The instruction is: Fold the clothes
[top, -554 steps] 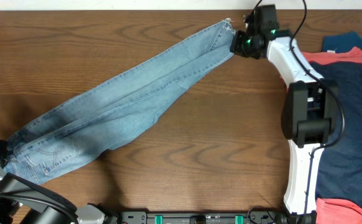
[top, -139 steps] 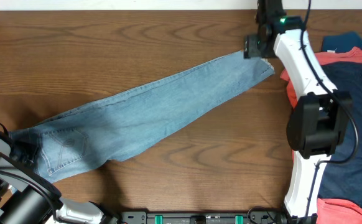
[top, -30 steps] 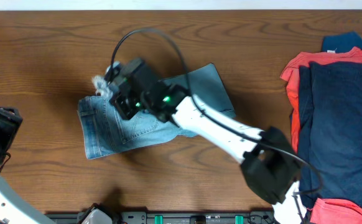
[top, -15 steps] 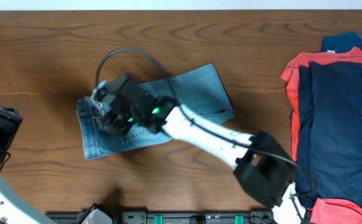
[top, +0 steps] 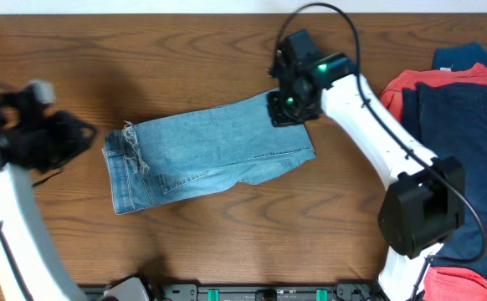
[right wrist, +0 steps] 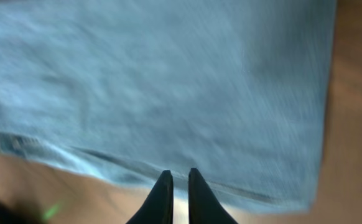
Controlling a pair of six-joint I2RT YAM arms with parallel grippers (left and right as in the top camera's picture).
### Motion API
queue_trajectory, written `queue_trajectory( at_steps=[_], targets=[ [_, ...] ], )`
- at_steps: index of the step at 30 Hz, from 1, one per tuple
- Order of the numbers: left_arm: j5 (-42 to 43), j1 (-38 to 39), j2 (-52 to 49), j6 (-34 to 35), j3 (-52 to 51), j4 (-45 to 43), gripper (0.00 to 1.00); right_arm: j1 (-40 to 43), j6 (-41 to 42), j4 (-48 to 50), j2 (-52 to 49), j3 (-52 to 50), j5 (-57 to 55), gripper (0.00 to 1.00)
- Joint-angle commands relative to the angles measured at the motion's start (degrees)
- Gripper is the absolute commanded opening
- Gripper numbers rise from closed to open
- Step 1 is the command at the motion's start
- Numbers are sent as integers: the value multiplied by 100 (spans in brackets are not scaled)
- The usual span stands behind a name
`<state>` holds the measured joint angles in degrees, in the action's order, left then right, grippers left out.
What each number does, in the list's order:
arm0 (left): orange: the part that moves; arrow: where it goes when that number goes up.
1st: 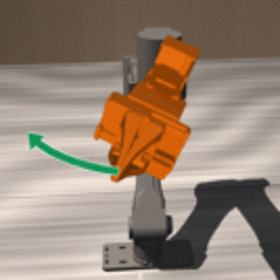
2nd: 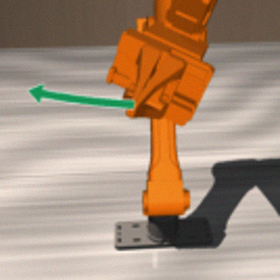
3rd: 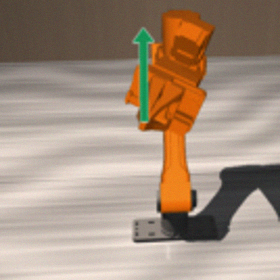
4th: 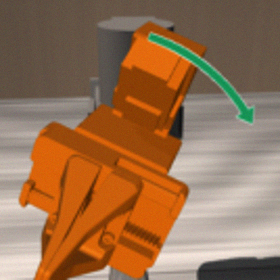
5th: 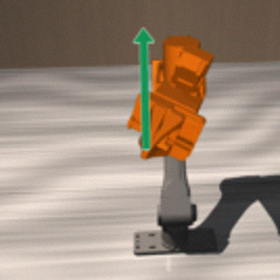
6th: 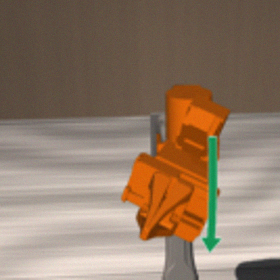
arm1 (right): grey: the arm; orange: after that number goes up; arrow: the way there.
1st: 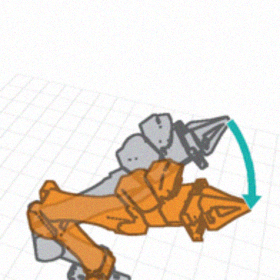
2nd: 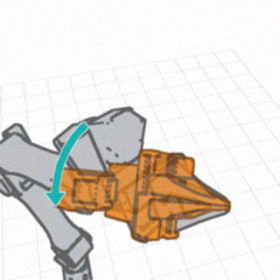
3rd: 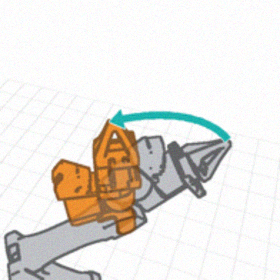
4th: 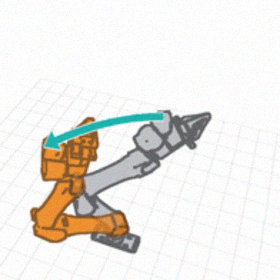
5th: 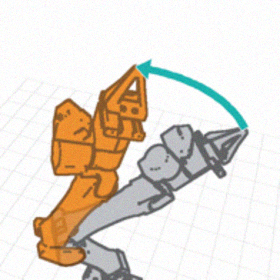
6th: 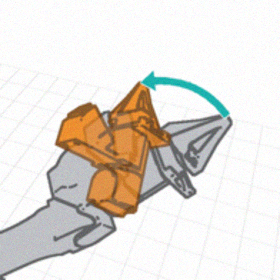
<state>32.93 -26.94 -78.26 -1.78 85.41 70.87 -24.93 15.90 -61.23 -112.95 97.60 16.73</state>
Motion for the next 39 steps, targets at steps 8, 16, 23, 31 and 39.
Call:
queue_trajectory(
  at_steps=[8,16,23,31,39],
  targets=[
    [-848,1593,-2072,-957,-479,-457,15,125,-448,667,-251,-1593,699,8],
    [-2385,1425,-3233,-195,-483,-1043,23,251,444,1790,-251,-2909,450,9],
    [-2378,1250,-3858,17,-483,-1351,29,365,345,1777,-245,-2977,452,3],
    [-2374,1248,-3195,125,-76,-761,35,525,-1128,1134,195,-2437,1646,1],
    [-2321,1204,-2157,426,-57,-616,69,514,-1320,1357,741,-2162,2227,4]
  ],
)
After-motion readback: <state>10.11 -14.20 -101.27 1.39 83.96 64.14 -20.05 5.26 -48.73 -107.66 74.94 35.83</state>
